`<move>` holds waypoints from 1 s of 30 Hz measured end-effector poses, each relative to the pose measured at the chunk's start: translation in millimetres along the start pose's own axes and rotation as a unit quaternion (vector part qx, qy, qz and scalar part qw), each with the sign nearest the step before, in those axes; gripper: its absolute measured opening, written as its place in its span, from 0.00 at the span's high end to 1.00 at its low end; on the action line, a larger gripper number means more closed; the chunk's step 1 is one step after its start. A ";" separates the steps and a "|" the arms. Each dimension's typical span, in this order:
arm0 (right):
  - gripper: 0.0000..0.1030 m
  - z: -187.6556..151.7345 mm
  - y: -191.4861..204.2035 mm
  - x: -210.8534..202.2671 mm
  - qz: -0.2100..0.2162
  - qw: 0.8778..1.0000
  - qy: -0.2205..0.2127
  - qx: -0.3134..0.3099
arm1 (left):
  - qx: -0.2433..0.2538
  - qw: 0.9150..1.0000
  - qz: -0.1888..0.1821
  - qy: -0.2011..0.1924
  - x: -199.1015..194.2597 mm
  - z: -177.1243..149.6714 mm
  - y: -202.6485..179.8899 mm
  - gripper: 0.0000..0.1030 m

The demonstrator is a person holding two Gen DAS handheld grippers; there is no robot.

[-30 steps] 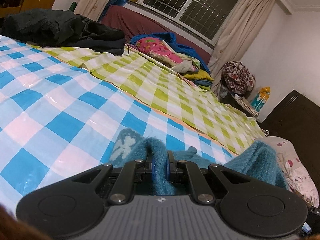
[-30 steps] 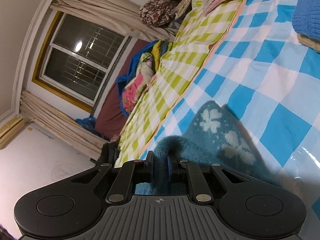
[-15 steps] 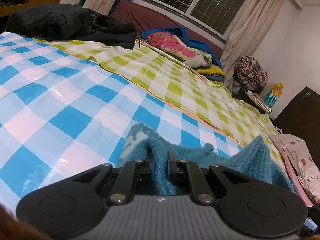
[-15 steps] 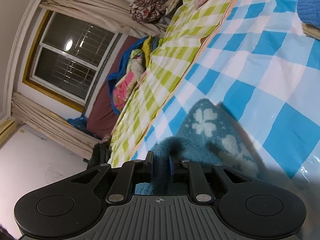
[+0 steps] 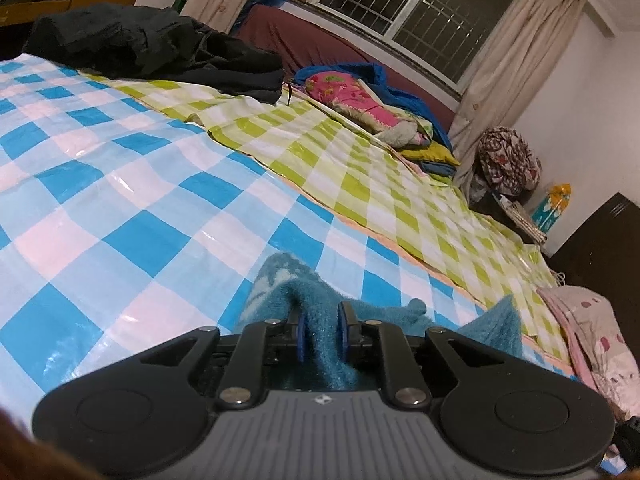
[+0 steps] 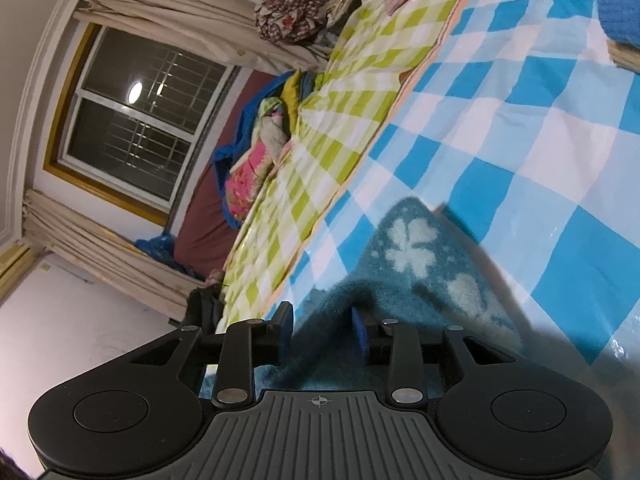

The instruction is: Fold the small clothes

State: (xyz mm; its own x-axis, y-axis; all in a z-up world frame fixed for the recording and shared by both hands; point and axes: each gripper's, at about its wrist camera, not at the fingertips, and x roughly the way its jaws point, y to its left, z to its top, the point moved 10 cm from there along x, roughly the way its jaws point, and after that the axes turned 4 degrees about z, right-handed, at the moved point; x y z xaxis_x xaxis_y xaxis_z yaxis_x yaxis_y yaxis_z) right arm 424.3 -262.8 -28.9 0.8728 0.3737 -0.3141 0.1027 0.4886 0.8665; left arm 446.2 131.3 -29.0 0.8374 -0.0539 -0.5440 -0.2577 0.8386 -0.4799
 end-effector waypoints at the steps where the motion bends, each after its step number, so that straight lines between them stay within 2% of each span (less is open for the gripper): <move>1: 0.69 0.0 0.0 0.4 -0.002 1.000 0.000 -0.003 | -0.003 1.000 0.000 0.000 -0.1 0.6 0.5 0.78; 6: 0.69 -0.1 -2.5 0.1 -0.004 1.000 -0.002 -0.003 | -0.016 1.000 0.000 -0.008 -2.9 4.4 3.0 0.77; 10: 0.63 1.3 0.6 -1.8 0.003 1.000 -0.007 -0.003 | -0.029 0.999 -0.003 -0.016 -4.7 7.5 3.3 0.75; 14: 0.53 9.6 4.7 -7.9 0.003 0.999 -0.029 -0.022 | -0.038 0.999 -0.003 -0.024 -5.3 9.3 3.4 0.72; 21: 0.53 9.7 5.1 -10.6 -0.025 0.997 -0.029 -0.071 | -0.040 0.999 0.002 -0.025 -4.3 11.0 3.7 0.68; 25: 0.53 9.5 5.0 -6.7 -0.072 0.987 -0.029 -0.142 | -0.029 0.999 0.011 -0.025 -3.9 10.7 5.1 0.68; 28: 0.53 5.0 6.4 -0.4 -0.101 0.975 -0.017 -0.199 | -0.052 0.998 0.001 -0.019 -2.9 11.2 9.6 0.67; 30: 0.53 0.9 5.1 3.5 -0.111 0.970 -0.006 -0.218 | -0.049 0.999 0.002 -0.021 -4.5 12.8 9.4 0.67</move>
State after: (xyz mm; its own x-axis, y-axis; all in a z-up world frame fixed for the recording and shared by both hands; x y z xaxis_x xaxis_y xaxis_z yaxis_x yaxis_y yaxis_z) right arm 428.3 -259.7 -25.2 0.8583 0.2137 -0.4665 0.0790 0.8433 0.5317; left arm 446.2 146.3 -22.2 0.8551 -0.0253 -0.5179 -0.3057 0.7822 -0.5429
